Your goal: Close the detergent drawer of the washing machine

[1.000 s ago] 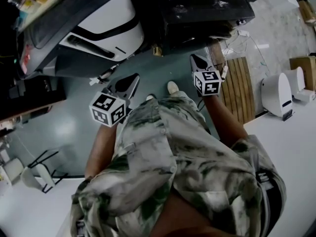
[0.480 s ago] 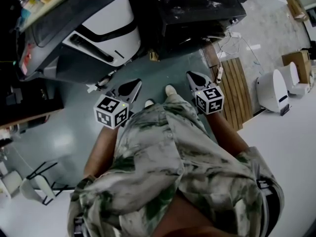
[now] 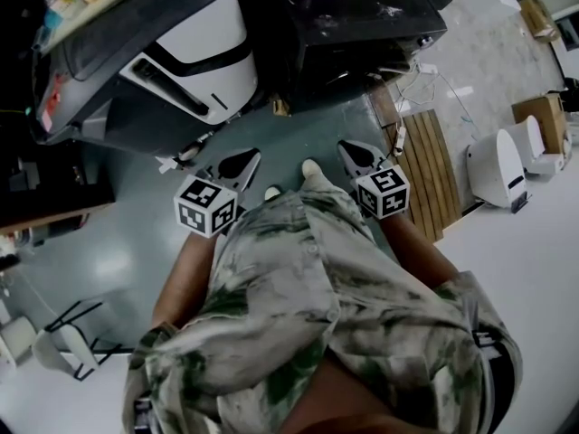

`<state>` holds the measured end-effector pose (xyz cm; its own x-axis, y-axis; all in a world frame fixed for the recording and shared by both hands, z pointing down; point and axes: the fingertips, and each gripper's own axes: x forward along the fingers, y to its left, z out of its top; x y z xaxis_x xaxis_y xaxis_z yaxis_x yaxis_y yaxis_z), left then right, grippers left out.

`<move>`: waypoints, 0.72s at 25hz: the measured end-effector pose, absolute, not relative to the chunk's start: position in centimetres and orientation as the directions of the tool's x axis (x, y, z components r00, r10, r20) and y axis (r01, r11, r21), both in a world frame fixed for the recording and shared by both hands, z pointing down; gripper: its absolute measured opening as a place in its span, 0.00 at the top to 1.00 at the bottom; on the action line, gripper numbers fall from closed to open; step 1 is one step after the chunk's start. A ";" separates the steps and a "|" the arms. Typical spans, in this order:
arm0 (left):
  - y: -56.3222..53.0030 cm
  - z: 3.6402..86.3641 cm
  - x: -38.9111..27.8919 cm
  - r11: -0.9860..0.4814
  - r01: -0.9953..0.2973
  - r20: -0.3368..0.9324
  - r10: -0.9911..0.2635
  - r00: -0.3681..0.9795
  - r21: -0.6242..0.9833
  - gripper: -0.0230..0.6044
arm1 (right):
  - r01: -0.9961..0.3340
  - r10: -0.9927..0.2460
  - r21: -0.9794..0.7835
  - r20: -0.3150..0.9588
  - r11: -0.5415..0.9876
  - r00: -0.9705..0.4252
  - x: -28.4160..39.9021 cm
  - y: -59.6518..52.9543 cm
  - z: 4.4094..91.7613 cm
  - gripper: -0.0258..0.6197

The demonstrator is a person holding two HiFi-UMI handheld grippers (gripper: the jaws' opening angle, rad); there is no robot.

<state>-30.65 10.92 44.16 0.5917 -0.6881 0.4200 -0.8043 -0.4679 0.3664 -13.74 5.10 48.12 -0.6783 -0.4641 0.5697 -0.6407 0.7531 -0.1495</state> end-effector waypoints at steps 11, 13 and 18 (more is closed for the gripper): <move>12.3 44.2 -32.1 -0.448 -0.814 0.408 -0.708 0.576 0.369 0.92 | -0.608 -0.450 -0.136 0.551 0.782 -0.702 -15.7 6.2 46.9 0.93; 12.5 44.3 -32.3 -0.443 -0.816 0.405 -0.713 0.572 0.371 0.92 | -0.601 -0.447 -0.132 0.549 0.788 -0.706 -16.0 6.3 46.8 0.93; 13.0 44.6 -33.0 -0.427 -0.823 0.411 -0.720 0.560 0.374 0.92 | -0.590 -0.441 -0.123 0.548 0.798 -0.711 -16.6 6.2 46.6 0.93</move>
<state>-33.03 13.02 44.63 0.5598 -0.7197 0.4106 -0.8233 -0.4271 0.3737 -16.62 6.21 46.63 -0.7106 -0.4414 0.5480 -0.5905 0.7976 -0.1233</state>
